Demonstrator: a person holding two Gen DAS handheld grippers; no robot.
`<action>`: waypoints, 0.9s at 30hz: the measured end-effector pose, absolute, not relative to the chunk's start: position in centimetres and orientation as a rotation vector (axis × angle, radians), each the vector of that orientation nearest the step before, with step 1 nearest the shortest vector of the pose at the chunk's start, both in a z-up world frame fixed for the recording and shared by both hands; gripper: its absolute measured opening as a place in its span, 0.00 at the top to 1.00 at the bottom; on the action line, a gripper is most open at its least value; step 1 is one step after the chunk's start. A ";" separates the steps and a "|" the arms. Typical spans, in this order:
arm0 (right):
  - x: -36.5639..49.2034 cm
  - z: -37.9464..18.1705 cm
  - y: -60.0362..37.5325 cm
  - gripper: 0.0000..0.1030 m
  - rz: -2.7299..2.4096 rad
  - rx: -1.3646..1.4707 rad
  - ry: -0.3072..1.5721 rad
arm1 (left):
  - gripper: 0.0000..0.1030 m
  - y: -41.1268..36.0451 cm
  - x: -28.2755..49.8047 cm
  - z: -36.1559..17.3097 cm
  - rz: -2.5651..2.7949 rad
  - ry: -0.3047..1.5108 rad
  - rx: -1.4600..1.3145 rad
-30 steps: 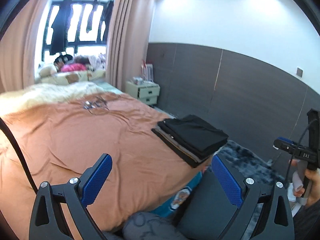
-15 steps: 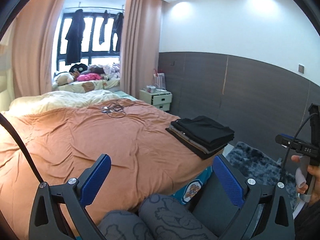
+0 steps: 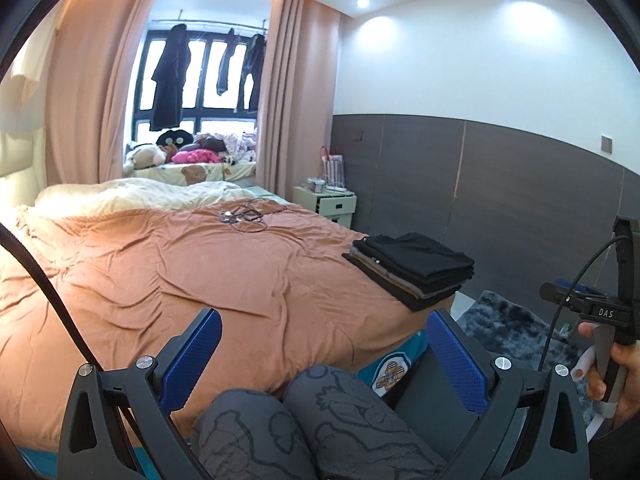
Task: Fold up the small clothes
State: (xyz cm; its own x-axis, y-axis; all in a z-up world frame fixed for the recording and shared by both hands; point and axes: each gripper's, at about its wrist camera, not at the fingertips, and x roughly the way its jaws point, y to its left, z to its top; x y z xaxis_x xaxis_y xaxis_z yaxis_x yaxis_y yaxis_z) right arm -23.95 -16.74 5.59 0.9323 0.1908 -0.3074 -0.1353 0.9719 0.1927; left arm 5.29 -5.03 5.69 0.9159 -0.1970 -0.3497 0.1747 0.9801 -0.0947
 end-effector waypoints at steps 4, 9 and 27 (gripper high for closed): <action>-24.2 5.5 -15.9 0.00 0.169 0.152 0.322 | 0.00 -4.3 4.6 5.3 -0.176 0.368 -0.078; -24.8 4.9 -15.3 0.00 0.174 0.157 0.315 | 0.00 -3.7 4.2 5.4 -0.166 0.367 -0.087; -25.5 4.9 -14.7 0.00 0.188 0.172 0.316 | 0.00 -3.0 3.6 5.2 -0.152 0.361 -0.080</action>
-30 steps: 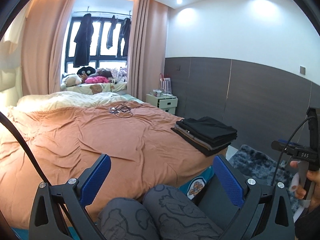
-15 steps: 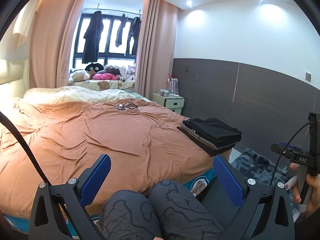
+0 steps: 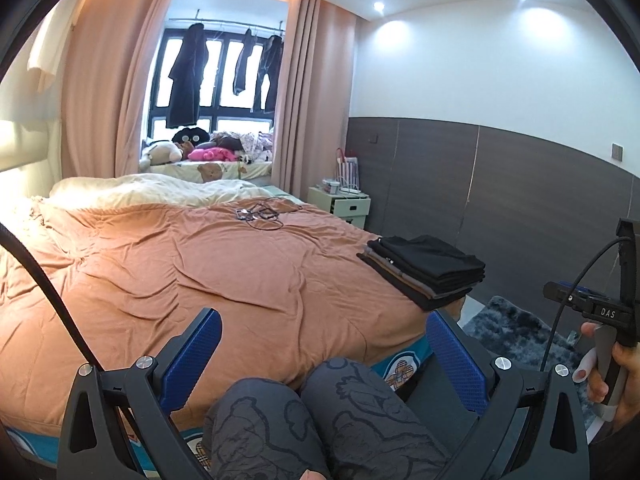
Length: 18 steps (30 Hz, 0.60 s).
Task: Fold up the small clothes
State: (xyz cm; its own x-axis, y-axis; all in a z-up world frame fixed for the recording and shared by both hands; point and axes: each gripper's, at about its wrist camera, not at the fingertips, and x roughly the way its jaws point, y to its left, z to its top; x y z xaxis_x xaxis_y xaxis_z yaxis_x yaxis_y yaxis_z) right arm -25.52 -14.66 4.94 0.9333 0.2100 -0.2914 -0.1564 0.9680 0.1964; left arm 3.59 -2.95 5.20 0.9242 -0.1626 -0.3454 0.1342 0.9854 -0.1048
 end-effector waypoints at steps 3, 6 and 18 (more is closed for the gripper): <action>-25.7 4.9 -14.3 0.00 0.198 0.161 0.312 | 0.00 -3.1 3.7 5.2 -0.150 0.367 -0.074; -25.6 4.8 -14.1 0.00 0.198 0.161 0.319 | 0.00 -3.0 3.7 5.3 -0.149 0.371 -0.075; -25.4 4.9 -14.5 0.00 0.190 0.180 0.324 | 0.00 -3.0 3.8 5.4 -0.146 0.383 -0.070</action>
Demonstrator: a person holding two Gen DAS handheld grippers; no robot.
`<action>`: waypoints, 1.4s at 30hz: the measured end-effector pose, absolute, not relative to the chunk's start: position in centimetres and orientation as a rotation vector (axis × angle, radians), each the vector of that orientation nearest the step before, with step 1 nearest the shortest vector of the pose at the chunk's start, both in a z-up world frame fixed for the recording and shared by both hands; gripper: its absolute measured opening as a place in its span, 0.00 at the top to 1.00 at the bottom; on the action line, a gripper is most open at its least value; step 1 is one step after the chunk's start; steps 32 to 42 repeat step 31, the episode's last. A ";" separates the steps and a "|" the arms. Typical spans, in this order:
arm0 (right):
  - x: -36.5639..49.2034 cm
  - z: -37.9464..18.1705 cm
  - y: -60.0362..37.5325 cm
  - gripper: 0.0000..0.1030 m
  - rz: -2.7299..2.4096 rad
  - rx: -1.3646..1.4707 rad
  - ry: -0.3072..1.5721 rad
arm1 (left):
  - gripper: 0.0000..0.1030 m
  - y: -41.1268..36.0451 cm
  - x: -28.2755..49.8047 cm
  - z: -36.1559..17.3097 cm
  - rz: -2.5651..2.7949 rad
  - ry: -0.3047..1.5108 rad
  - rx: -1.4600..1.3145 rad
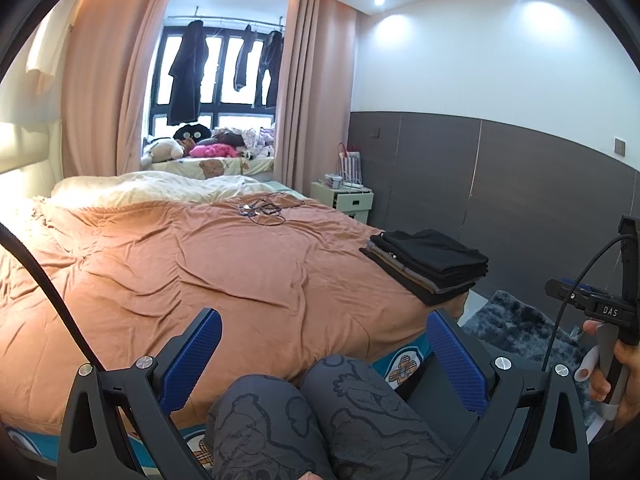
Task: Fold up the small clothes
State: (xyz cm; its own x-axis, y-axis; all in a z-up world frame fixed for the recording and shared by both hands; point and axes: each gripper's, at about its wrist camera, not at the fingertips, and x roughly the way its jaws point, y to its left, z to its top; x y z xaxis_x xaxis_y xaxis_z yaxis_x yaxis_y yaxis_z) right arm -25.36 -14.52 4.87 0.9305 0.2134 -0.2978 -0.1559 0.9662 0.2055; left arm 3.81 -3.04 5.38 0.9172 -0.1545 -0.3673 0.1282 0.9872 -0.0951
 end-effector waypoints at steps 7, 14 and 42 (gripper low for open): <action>-25.5 4.8 -14.6 0.00 0.189 0.178 0.327 | 0.00 -3.3 3.5 5.4 -0.144 0.375 -0.060; -25.3 4.8 -14.9 0.00 0.187 0.176 0.324 | 0.00 -3.5 3.4 5.3 -0.142 0.370 -0.057; -25.2 4.7 -15.3 0.00 0.189 0.174 0.326 | 0.00 -3.9 3.4 5.1 -0.134 0.366 -0.049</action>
